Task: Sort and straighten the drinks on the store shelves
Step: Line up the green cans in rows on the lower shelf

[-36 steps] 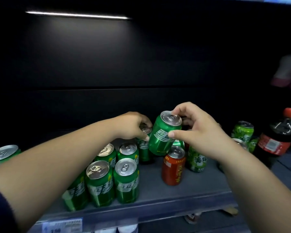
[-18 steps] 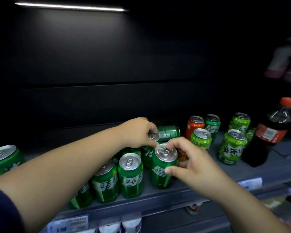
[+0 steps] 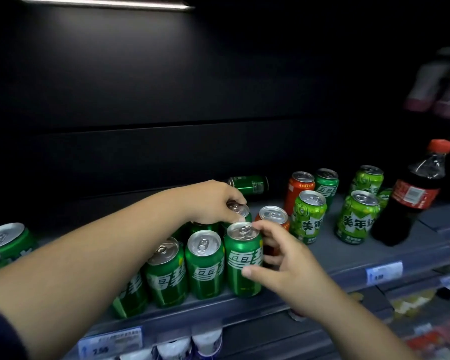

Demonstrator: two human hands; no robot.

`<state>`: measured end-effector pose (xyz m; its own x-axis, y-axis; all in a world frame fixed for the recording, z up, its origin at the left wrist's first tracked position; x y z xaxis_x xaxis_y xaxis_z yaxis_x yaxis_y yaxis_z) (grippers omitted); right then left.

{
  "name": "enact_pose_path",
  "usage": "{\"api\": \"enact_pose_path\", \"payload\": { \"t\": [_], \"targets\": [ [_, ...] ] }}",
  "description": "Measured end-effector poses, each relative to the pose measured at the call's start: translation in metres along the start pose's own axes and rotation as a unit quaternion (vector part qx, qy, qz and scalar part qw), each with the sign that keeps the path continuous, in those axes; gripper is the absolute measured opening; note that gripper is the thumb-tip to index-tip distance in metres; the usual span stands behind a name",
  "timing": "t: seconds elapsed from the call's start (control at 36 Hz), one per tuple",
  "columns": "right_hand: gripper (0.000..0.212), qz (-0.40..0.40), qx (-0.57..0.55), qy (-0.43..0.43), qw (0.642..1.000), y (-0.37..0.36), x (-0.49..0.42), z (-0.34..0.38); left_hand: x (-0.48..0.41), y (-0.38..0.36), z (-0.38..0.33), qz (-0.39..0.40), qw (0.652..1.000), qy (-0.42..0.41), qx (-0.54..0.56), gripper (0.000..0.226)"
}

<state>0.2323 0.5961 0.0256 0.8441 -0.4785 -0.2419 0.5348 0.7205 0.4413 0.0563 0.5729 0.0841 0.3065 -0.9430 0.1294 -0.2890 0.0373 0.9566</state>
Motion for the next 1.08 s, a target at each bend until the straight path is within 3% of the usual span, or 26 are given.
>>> {"api": "enact_pose_path", "payload": {
  "t": [0.08, 0.22, 0.36, 0.5, 0.67, 1.08],
  "targets": [
    [0.078, -0.029, 0.049, 0.008, 0.998, -0.007, 0.003, -0.003, 0.001, -0.001, 0.0, -0.002, 1.0, -0.002, -0.004, 0.051],
    [0.075, -0.068, 0.041, 0.022, 0.997, -0.011, -0.002, -0.008, 0.001, -0.002, 0.007, -0.005, 1.0, 0.016, 0.024, 0.055],
    [0.076, -0.064, -0.002, 0.02, 0.998, -0.015, -0.004, -0.016, 0.001, -0.001, 0.01, 0.0, 0.999, 0.031, 0.028, 0.059],
    [0.068, -0.052, -0.038, 0.002, 0.998, -0.014, -0.001, -0.02, 0.005, 0.001, 0.006, 0.005, 0.997, 0.032, 0.066, 0.039],
    [0.063, -0.045, -0.049, -0.011, 0.998, -0.016, 0.001, -0.025, 0.002, -0.002, 0.008, 0.006, 0.998, 0.039, 0.056, 0.032],
    [0.068, -0.011, -0.019, -0.039, 0.999, -0.017, 0.0, -0.041, 0.006, -0.008, 0.004, 0.022, 0.997, 0.041, 0.068, 0.04]
  ]
}}
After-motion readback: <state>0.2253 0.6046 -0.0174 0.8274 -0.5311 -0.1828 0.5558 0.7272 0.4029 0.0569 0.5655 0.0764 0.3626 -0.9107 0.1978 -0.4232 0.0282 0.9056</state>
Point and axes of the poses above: each hand's wrist, its own x-axis away from the middle knuckle, its own y-axis out of the back of the hand, z = x × y, the point moved 7 cm from there along -x, towards the middle knuckle, and after that the axes turned 6 degrees about y, right-handed, at the moved point
